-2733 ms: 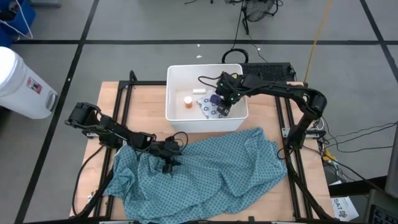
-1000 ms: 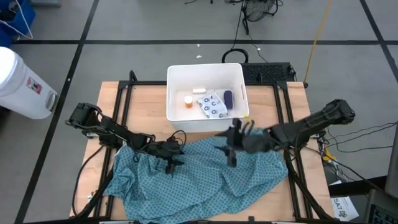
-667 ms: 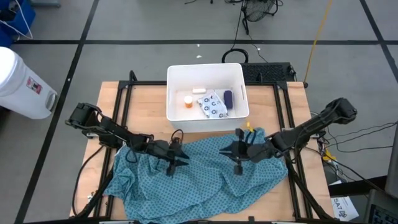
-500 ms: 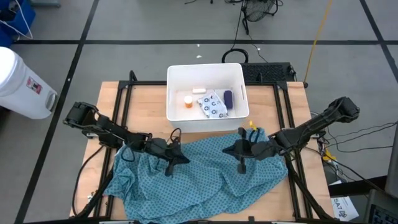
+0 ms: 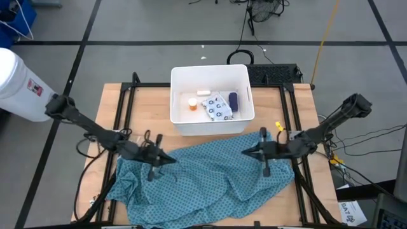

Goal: Pick & place medical supplies in basket/bin
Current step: Return to Home Position

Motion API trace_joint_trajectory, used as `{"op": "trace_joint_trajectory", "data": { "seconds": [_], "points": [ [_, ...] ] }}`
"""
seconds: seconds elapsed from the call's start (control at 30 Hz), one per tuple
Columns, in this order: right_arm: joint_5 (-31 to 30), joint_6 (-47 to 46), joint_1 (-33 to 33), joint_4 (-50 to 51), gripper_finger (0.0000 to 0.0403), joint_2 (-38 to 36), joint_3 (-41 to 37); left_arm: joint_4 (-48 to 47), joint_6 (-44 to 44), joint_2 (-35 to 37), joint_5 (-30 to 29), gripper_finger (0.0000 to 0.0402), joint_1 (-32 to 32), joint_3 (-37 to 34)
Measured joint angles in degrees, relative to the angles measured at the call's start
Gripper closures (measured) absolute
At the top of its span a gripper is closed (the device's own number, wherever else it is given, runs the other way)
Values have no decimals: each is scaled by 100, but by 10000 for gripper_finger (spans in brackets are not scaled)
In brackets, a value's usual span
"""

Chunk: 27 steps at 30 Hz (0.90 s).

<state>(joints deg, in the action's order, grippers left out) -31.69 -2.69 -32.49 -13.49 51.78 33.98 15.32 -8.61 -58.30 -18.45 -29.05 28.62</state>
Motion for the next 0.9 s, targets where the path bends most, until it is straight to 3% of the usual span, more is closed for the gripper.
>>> {"op": "trace_joint_trajectory", "data": {
  "seconds": [0.7,0.9],
  "points": [
    [-758,1748,-1072,-688,403,-3032,-1350,-2038,729,2844,-1045,395,-1443,-4],
    [-907,2040,-1316,-680,403,-4033,-1767,-2696,805,3501,-998,394,-1794,-4]
  ]
}}
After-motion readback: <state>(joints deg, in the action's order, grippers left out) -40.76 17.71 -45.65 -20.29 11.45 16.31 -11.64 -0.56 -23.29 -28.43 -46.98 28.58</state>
